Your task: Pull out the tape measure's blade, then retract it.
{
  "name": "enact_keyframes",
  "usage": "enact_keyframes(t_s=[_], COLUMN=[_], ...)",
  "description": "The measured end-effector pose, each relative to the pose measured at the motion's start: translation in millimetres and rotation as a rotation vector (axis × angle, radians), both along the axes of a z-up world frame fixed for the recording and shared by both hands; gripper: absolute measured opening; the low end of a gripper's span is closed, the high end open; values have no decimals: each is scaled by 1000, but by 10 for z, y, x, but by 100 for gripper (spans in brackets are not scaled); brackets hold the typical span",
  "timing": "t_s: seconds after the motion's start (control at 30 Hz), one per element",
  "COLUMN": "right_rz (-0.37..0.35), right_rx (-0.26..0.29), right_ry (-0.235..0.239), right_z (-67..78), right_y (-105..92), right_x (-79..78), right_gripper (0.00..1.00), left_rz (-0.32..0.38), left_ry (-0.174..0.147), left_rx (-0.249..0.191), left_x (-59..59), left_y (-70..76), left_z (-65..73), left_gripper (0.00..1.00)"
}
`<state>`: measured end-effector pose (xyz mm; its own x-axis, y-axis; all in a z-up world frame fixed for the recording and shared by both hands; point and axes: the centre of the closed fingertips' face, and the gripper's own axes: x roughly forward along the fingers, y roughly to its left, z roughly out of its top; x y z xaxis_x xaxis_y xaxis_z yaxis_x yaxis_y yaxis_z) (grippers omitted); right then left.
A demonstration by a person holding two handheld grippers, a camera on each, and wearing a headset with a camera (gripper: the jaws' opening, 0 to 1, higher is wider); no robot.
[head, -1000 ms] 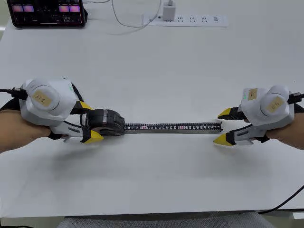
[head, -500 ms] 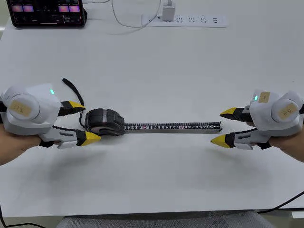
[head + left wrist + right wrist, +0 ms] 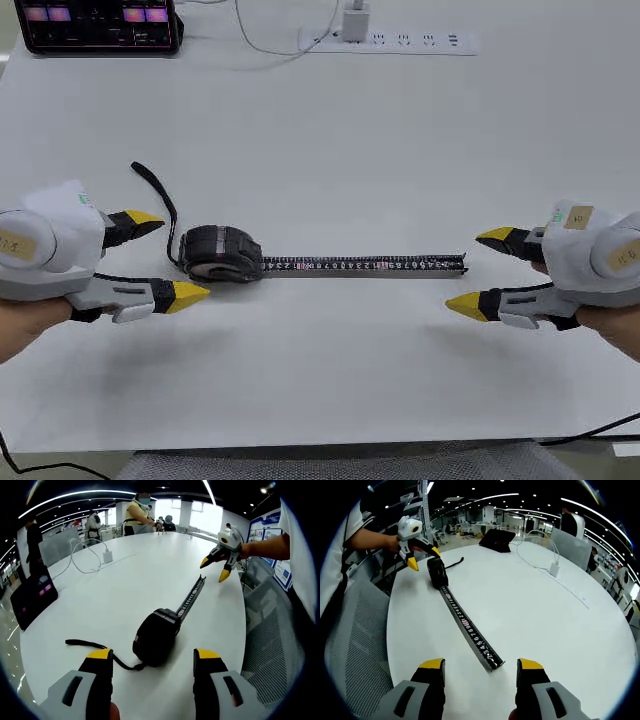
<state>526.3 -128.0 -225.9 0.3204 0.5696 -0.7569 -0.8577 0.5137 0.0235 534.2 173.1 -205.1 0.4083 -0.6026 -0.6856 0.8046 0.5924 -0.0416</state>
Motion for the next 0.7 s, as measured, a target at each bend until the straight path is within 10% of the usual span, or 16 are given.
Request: enact_keyframes(t_s=[0.7], right_rz=[-76], right_rx=[46], right_ry=[-69], right_z=[139], right_y=[113], right_x=[-176], right_gripper=[71], left_rz=[89], left_ry=[-34], left_rx=[-53], left_x=[-182], left_y=[38], left_z=[67], left_gripper=[79])
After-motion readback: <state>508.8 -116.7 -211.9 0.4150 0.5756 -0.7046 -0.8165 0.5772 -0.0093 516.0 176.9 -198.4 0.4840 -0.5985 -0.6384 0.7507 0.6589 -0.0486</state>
